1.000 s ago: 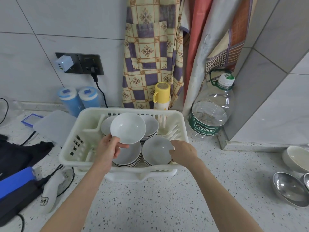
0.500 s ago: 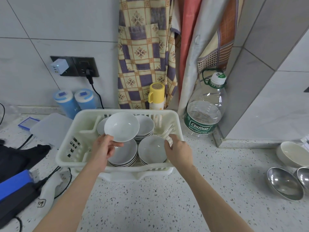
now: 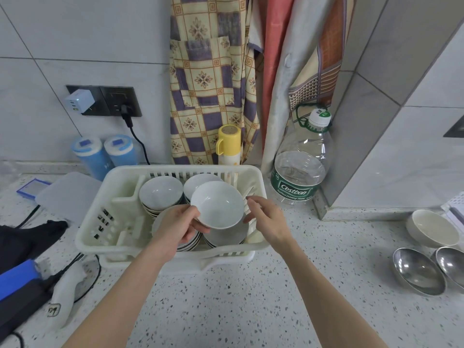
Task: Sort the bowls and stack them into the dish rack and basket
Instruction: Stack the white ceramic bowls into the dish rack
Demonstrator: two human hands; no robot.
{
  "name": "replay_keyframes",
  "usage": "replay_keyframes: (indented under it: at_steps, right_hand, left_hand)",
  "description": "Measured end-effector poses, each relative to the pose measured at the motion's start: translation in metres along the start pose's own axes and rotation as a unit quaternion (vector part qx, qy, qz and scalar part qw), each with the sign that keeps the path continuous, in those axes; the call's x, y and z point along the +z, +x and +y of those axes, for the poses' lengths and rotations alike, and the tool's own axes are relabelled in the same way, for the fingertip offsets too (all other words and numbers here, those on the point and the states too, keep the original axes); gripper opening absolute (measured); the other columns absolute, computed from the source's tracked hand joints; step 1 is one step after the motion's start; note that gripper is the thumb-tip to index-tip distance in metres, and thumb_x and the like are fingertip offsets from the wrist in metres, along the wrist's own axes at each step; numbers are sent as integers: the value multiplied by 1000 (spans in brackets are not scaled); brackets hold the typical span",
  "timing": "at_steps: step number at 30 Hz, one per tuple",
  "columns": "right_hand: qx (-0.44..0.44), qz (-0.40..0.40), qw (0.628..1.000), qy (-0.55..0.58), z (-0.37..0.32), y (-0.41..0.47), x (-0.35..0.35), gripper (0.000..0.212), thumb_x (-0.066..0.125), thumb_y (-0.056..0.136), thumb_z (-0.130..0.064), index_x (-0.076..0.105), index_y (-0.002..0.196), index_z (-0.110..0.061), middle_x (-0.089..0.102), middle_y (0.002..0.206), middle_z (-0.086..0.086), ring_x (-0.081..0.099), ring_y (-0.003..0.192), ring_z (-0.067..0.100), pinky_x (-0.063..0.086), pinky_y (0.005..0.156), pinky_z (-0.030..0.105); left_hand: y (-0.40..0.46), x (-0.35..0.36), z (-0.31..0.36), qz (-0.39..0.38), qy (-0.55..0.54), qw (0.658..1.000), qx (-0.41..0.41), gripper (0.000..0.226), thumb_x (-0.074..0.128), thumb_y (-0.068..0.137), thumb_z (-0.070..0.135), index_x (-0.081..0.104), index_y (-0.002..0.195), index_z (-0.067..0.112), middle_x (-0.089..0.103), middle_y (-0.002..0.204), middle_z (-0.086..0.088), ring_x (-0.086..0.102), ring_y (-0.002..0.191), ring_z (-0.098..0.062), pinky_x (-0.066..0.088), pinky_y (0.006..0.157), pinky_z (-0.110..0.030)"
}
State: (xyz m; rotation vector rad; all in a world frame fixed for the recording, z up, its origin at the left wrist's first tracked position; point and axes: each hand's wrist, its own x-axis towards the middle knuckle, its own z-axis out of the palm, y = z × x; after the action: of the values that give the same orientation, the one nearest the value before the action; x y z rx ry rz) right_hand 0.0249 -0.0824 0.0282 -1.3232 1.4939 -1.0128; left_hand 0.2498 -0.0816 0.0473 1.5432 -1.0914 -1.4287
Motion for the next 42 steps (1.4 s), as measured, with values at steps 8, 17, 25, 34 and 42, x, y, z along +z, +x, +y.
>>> replay_keyframes:
  at_steps: [8,17,25,34,42]
  right_hand:
    - [22,-2,997,-71,4,4,-1,22,56,85,-16,68,101,-24,58,48,-13,47,45,-1,37,50,14]
    - [13,14,987,-157,5,4,4,19,54,85,-13,67,98,-15,51,46,-6,42,41,5,35,47,21]
    - [47,-23,981,-186,0,6,2,21,53,86,-15,67,101,-11,73,71,5,53,50,11,37,49,23]
    - [39,-52,957,-282,-2,5,6,27,48,82,-10,65,96,7,72,89,22,48,64,19,36,57,28]
    - [-22,-75,916,-393,1,-1,6,18,41,94,-12,47,79,-5,57,74,9,46,65,25,30,49,25]
  left_hand:
    - [-1,12,-1,-39,55,997,-30,16,50,87,16,62,88,6,74,71,-19,30,33,-11,21,34,-16]
    - [1,12,-3,7,256,965,63,22,54,90,26,53,111,34,74,62,9,53,38,-1,33,37,-16]
    - [16,13,-15,15,313,947,66,31,61,84,20,58,112,33,72,58,12,64,52,6,45,58,-26]
    - [18,18,-19,40,379,921,77,29,64,81,15,69,107,27,70,71,9,69,68,-10,44,57,-21]
    - [16,24,-23,55,442,891,86,48,60,89,19,54,136,25,70,99,0,64,88,-24,43,74,-30]
